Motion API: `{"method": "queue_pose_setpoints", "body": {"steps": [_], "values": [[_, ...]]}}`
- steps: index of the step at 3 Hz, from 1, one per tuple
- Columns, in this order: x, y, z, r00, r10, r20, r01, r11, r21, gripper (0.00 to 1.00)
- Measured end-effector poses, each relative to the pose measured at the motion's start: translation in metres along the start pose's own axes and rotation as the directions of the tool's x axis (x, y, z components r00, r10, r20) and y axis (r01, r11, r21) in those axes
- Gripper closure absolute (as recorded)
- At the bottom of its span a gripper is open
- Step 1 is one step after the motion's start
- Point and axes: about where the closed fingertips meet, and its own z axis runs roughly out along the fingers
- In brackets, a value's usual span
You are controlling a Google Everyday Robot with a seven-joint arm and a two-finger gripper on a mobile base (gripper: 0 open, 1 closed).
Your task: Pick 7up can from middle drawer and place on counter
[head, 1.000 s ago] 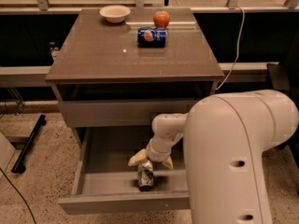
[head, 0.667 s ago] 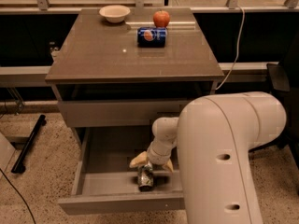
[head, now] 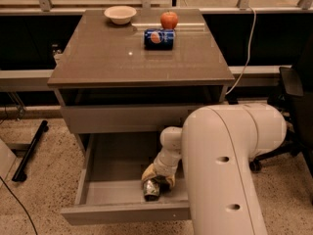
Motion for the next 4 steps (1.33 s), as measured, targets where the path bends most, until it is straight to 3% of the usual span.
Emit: {"method": "queue_pose_setpoints", "body": {"steps": [1, 2, 3, 4], "values": [[0.001, 0.001, -0.002, 1.000, 0.005, -0.002, -0.005, 1.0000, -0.003, 0.61], [0.004, 0.010, -0.035, 0.999, -0.043, 0.033, 0.044, 0.9982, -0.041, 0.85], [0.013, 0.026, -0.093, 0.984, -0.147, 0.101, 0.158, 0.9813, -0.110, 1.00], [0.031, 0.041, -0.154, 0.947, -0.258, 0.194, 0.294, 0.9370, -0.189, 1.00]]}}
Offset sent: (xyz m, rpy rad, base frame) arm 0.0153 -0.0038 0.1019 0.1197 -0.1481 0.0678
